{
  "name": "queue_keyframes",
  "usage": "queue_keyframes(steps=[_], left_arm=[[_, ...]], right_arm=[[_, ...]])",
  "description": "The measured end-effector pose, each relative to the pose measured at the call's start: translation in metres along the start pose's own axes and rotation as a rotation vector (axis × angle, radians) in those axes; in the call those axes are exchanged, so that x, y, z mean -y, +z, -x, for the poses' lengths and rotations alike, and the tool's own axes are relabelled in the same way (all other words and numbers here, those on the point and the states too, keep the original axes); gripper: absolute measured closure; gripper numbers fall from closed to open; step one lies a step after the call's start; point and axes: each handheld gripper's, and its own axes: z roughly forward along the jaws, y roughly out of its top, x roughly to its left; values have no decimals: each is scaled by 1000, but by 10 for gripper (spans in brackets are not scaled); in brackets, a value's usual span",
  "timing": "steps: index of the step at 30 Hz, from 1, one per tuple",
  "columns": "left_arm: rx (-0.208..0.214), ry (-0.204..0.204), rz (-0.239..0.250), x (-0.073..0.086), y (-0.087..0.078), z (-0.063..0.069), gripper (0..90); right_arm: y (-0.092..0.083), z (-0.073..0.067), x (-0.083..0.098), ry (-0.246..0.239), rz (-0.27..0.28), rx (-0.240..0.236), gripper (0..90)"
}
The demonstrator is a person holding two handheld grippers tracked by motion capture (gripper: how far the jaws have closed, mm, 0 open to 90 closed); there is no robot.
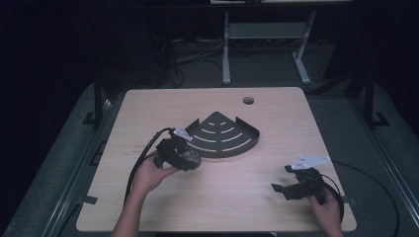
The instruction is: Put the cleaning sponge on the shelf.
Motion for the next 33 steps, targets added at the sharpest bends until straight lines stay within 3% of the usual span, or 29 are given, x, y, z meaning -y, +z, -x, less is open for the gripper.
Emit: queue_keyframes(steps=[12,33], left_arm=[[-2,14,-12,-17,-1,-5,341],[2,-2,-25,-34,4,-21,340]], right_arm=[[-1,1,0,-1,3,-2,138],[0,1,0,1,1,3,139]])
